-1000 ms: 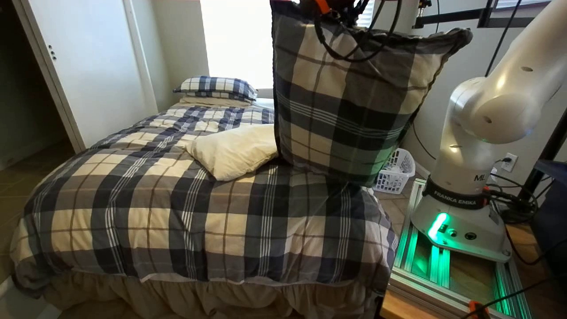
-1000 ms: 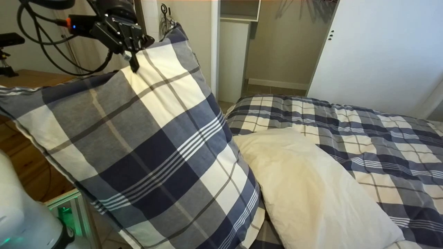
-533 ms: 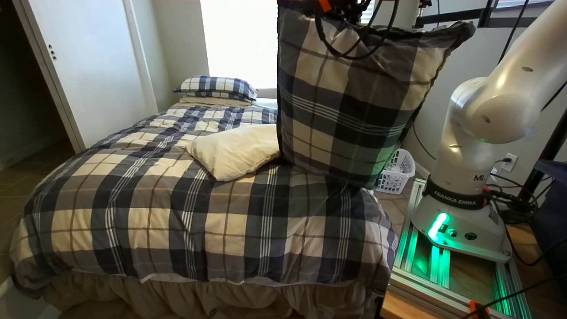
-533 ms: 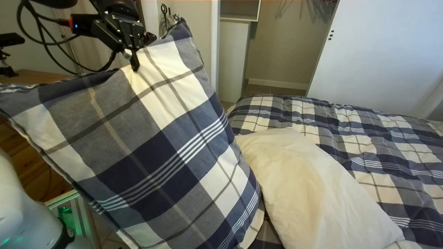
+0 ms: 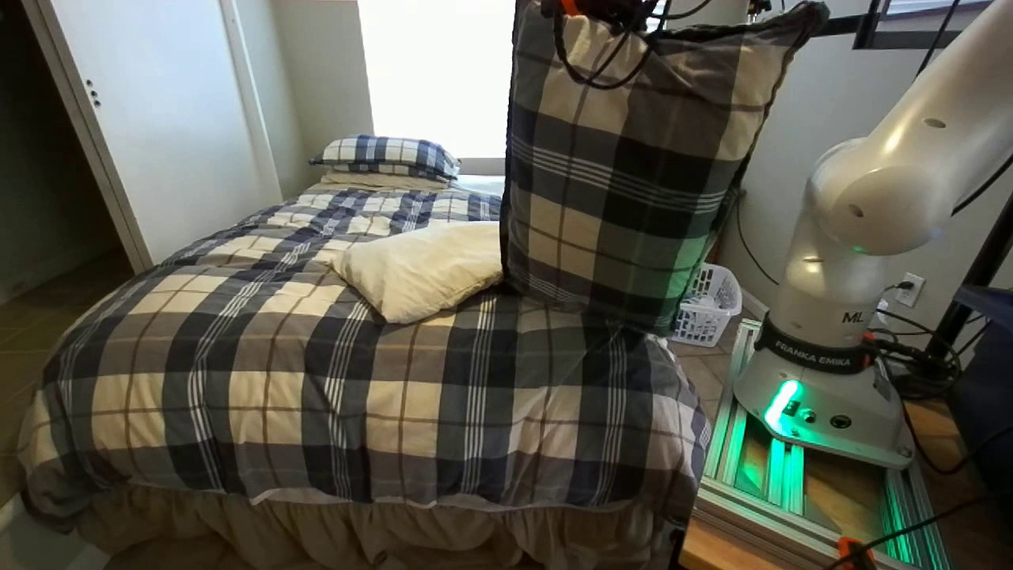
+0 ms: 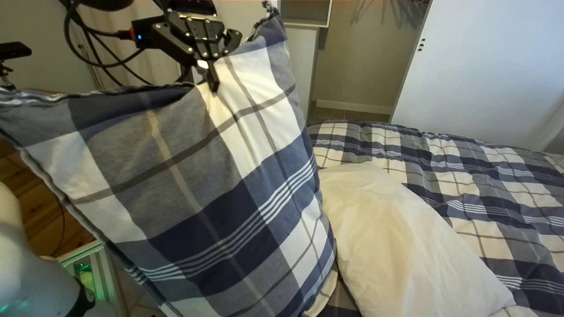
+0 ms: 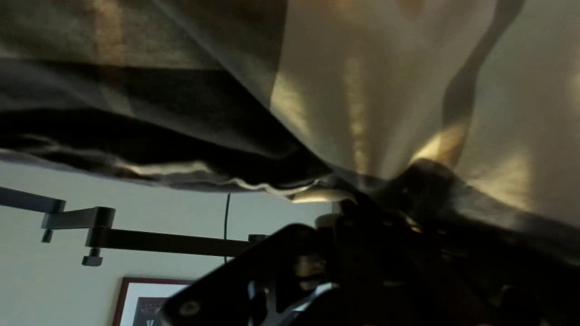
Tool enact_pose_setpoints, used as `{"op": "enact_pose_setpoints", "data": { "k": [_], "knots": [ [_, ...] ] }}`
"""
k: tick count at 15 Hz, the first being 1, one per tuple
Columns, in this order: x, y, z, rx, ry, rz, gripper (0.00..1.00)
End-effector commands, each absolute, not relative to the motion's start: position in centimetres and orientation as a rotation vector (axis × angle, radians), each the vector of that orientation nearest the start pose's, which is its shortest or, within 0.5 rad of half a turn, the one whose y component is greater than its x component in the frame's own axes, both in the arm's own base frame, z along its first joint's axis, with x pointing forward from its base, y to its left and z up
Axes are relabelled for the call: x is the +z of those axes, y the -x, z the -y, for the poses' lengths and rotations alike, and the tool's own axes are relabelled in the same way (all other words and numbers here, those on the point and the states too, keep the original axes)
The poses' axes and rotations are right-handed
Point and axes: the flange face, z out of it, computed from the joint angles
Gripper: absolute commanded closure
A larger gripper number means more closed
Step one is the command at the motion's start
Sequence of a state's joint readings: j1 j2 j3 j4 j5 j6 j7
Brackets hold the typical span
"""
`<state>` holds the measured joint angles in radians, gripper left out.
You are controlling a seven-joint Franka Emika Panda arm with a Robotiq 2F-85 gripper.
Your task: Push the white pillow backwards, then put the checked pillow on the white pillow
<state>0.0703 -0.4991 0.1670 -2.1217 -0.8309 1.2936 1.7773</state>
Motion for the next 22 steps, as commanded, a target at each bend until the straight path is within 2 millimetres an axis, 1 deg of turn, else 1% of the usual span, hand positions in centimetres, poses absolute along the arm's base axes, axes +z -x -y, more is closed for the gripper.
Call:
{"op": "enact_pose_setpoints", "data": {
  "k": [1,4,7,9,11,14,17,18,20,22],
  "knots": [
    [66.2,-38.5,1.2,0.957,-1.496,1.723,1.0],
    [67.3,-39.7,2.0,1.081,-1.552,1.695,1.0],
    [68.3,-40.4,2.4,1.187,-1.581,1.596,1.0],
    [69.3,-40.8,2.9,1.252,-1.567,1.522,1.0],
    [70.7,-40.9,3.6,1.328,-1.52,1.49,1.0],
    [73.7,-40.7,3.5,1.432,-1.465,1.447,1.0],
    [75.6,-40.2,2.8,1.473,-1.429,1.472,1.0],
    [76.3,-39.7,2.9,1.487,-1.399,1.482,1.0],
    [77.0,-38.8,4.0,1.501,-1.352,1.51,1.0],
    [77.5,-38.6,5.2,1.53,-1.344,1.501,1.0]
  ]
}}
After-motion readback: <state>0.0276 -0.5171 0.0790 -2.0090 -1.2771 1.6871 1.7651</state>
